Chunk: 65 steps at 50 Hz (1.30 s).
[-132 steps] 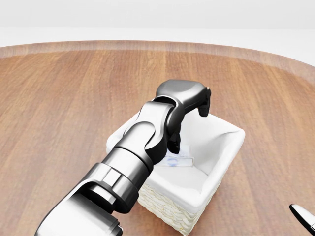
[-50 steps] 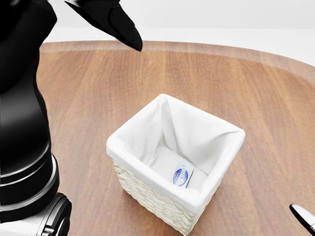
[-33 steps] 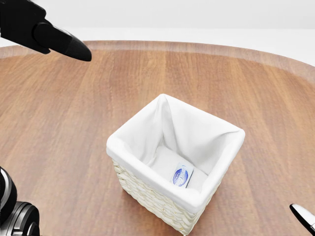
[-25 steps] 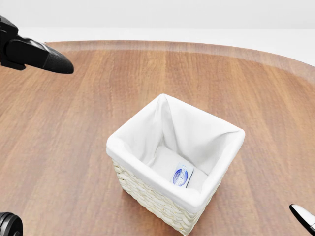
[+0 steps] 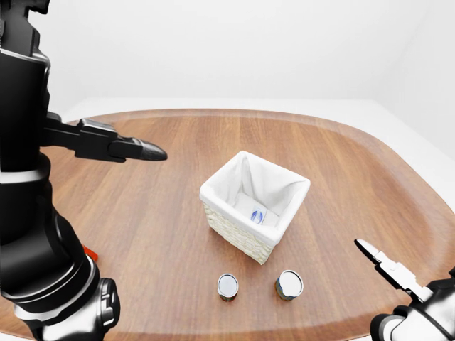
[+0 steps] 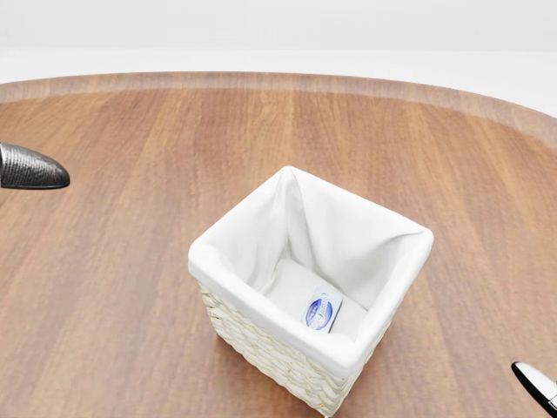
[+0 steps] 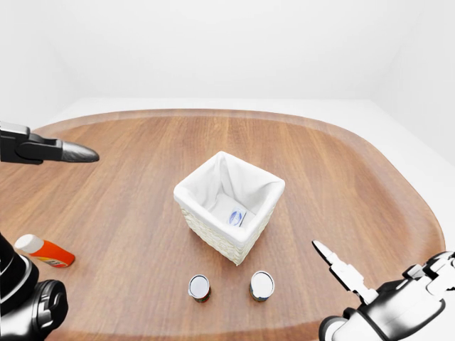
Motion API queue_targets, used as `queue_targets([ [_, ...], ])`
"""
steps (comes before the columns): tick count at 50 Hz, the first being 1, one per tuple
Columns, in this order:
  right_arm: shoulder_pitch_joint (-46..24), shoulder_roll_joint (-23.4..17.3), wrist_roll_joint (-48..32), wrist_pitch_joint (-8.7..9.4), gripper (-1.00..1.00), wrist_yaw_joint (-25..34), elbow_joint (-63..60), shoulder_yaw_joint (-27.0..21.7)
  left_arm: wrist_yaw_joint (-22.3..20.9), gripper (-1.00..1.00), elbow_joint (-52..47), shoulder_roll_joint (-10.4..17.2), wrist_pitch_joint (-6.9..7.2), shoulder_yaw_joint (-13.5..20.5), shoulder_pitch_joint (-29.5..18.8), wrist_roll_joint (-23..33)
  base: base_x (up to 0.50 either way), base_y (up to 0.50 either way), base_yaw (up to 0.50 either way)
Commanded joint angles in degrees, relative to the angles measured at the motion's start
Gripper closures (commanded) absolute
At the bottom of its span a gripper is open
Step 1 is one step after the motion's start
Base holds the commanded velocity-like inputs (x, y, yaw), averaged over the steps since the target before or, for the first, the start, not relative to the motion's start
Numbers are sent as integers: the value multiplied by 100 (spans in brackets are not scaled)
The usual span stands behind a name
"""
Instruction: Pick up the alphabet soup and the cream cheese box, and put them in the basket.
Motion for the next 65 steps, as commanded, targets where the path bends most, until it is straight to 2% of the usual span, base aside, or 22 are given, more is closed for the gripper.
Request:
queue_targets([
  [1, 2, -1, -16, 0, -100, 0, -5, 12, 348, -100, 125, 120, 0, 331, 674, -644, 0, 0, 0],
  [11, 12, -2, -24, 0, -100, 0, 0, 12, 505, -100, 482, -70, 0, 335, 1230, -781, 0, 0, 0],
  [12, 12, -1, -25, 0, -100, 0, -2, 11, 425, -100, 534, -70, 0, 258, 1287, -779, 0, 0, 0],
  [13, 9, -3, -25, 0, -100, 0, 19, 10, 379, -100, 542, -42, 0, 15, 1392, -543, 0, 0, 0],
  [14, 6, -5, -28, 0, -100, 0, 37, 11, 349, -100, 516, -112, 0, 9, 1409, -427, 0, 0, 0],
  [19, 9, -3, -33, 0, -100, 0, 19, 20, 317, -100, 717, -401, 0, 136, 1615, -346, 0, 0, 0],
  [29, 12, -4, -40, 0, -100, 0, -9, 25, 342, -100, 911, -570, 0, 201, 1919, -368, 0, 0, 0],
  [48, 15, -9, -37, 0, -100, 0, 18, 21, 378, -100, 992, -536, 0, 313, 1965, -553, 0, 0, 0],
  [50, 10, -11, -38, 0, -100, 0, 28, 17, 337, -100, 982, -458, 0, 211, 1998, -395, 0, 0, 0],
  [55, 5, -14, -34, 0, -100, 0, 52, 8, 297, -100, 1018, -489, 0, 225, 1982, -192, 0, 0, 0],
  [65, -7, -17, -41, 0, -100, 0, 57, 11, 291, -100, 1080, -511, 0, 276, 1984, -203, 0, 0, 0],
])
